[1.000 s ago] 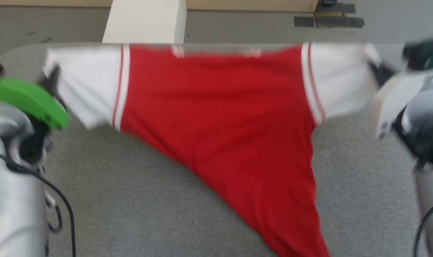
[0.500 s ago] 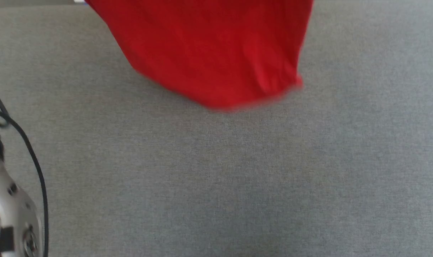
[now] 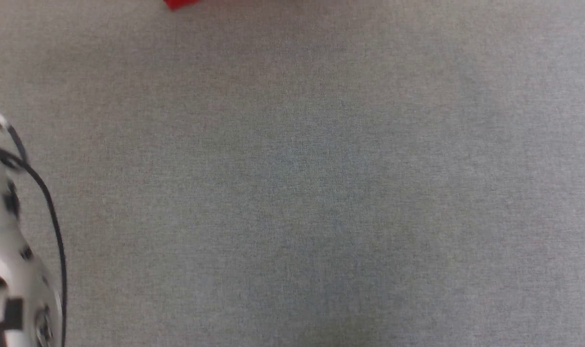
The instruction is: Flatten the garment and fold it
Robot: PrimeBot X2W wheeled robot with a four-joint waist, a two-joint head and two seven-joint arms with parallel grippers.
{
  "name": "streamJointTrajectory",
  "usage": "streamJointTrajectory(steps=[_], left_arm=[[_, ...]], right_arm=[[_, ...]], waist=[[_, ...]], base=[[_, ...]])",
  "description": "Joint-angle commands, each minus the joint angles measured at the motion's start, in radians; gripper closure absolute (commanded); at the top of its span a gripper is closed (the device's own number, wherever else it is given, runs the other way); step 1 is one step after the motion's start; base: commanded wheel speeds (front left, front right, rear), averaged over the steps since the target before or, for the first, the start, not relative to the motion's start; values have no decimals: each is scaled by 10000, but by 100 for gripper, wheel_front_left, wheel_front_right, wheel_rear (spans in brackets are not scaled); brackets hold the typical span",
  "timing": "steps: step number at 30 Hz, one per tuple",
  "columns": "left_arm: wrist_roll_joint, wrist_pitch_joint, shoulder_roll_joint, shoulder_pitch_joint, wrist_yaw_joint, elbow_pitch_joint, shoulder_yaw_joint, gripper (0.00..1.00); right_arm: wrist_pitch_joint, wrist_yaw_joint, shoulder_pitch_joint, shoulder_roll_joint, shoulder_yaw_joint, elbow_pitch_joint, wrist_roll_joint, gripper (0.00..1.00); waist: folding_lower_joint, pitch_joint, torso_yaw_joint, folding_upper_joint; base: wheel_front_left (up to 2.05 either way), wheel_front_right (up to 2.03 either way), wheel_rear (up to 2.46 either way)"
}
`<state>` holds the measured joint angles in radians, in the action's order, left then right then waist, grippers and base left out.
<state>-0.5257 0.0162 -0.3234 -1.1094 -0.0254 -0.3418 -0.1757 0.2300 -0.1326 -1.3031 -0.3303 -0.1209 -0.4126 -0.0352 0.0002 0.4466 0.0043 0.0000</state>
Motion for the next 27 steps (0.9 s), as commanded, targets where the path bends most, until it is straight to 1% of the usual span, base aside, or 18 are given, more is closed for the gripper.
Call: streamJointTrajectory(steps=[1,5,8,10,12,16,18,22,24,27], left_arm=[[81,-33,-73,610,-146,-165,54,100],[60,214,-43,2320,-495,-537,325,100],[-200,757,145,3897,-735,-531,639,100],[-420,1412,192,4940,-888,-475,1056,100],[-592,1904,178,5913,-945,-305,1315,100],[-1012,2532,316,7671,-972,371,1466,100],[-1211,2738,420,8507,-908,783,1426,100],[-1254,3178,539,10063,-529,1553,1465,100],[-1191,3408,612,10709,-291,1870,1551,100],[-1329,3569,906,11566,111,2405,1496,100]], right_arm=[[-165,19,617,1,-2,-139,197,100],[-470,19,2342,-15,-58,-208,855,100],[-523,19,3886,-19,96,88,1589,100],[-393,19,4956,-21,202,504,2162,100],[-146,19,6063,-90,418,962,2559,100],[572,19,8193,61,1029,1982,2935,100],[1068,19,9191,245,1338,2408,2929,100],[2131,19,10987,733,1908,3183,2678,100],[2621,19,11749,1148,2354,3449,2551,100],[3417,19,12782,1920,2926,3959,2245,100]], waist=[[-2,-198,23,0],[-2,-642,57,0],[-2,-1105,159,0],[-2,-1361,222,0],[-2,-1641,278,0],[-2,-2149,353,0],[-2,-2412,385,0],[-2,-2854,453,0],[-2,-3025,485,0],[-2,-3149,461,0]], base=[[0,0,0],[0,0,0],[0,0,0],[0,0,0],[0,0,0],[0,0,0],[0,0,0],[0,0,0],[0,0,0],[0,0,0]])
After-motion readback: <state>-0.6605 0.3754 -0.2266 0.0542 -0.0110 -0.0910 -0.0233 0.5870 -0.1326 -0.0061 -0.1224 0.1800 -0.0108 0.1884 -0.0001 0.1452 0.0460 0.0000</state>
